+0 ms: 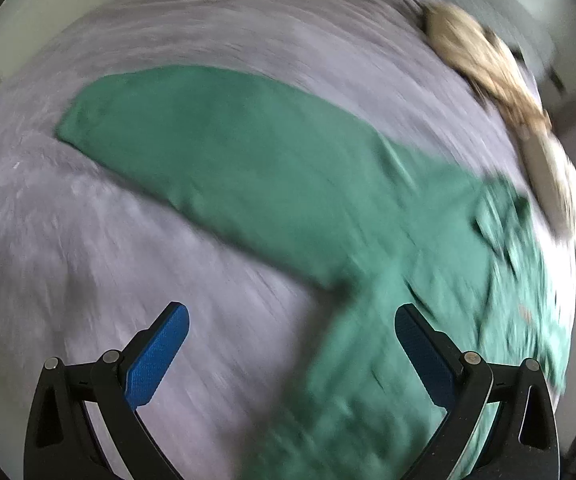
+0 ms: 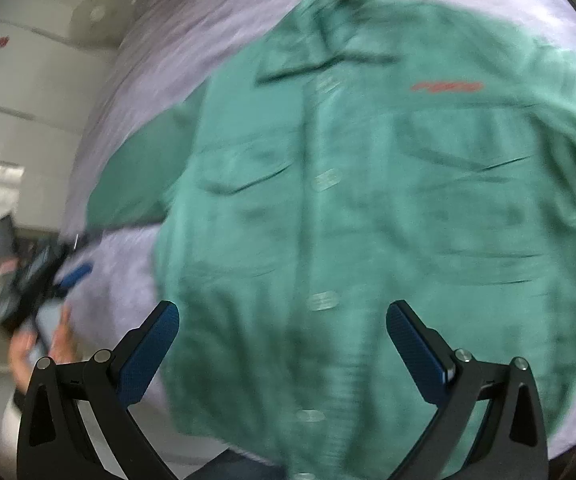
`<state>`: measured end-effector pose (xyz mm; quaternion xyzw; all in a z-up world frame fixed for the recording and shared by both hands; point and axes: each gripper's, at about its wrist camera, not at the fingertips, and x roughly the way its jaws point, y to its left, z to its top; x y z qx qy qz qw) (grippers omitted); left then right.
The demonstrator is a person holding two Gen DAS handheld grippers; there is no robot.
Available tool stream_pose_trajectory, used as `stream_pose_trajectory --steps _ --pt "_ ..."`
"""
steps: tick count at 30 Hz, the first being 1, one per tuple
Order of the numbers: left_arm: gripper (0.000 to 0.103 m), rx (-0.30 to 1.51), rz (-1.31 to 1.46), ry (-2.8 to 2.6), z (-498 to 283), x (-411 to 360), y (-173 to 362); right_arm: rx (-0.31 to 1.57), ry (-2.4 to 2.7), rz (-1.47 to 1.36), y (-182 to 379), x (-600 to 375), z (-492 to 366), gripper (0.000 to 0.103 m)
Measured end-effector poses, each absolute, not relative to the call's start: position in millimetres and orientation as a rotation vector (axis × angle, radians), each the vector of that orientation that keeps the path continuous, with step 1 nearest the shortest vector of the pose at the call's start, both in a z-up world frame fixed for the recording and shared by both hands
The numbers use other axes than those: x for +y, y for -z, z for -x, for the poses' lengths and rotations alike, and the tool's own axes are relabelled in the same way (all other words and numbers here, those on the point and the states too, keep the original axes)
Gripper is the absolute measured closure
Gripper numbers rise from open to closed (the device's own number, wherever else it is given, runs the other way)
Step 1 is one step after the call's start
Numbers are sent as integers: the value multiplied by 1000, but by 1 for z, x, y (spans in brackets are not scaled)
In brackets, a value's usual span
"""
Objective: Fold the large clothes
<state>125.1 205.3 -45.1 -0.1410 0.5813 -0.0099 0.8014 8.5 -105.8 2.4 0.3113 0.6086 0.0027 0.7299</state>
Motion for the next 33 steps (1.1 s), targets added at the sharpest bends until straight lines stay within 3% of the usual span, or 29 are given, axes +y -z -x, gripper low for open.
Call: stream_pose_trajectory --steps 9,15,17,18,19,20,21,22,27,33 --pt "0 1241 584 -5 -211 307 146 1457 -72 -585 47 -26 -46 0" --pt "0 1035 645 30 -225 339 121 1437 -76 -566 56 -12 -65 0" --pt "9 1005 603 12 -230 348 115 1428 -71 -565 61 -8 -72 0" --pt "23 1009 585 0 -232 350 116 1424 -69 -568 64 -6 -74 0" --pt "42 1025 578 -10 -235 353 120 1423 -66 -573 66 -6 -74 0" --pt "56 1042 579 -18 -237 356 125 1423 -62 -580 68 -7 -74 0" --pt "84 1055 586 -19 -240 359 128 1426 -54 -589 70 -7 -72 0" --pt "96 1064 591 -21 -241 362 130 1426 -49 -596 71 -6 -71 0" --pt "96 964 489 46 -229 340 94 1403 -31 -628 68 -16 -64 0" --pt "96 823 358 314 -224 247 13 1324 30 -697 58 -54 -44 0"
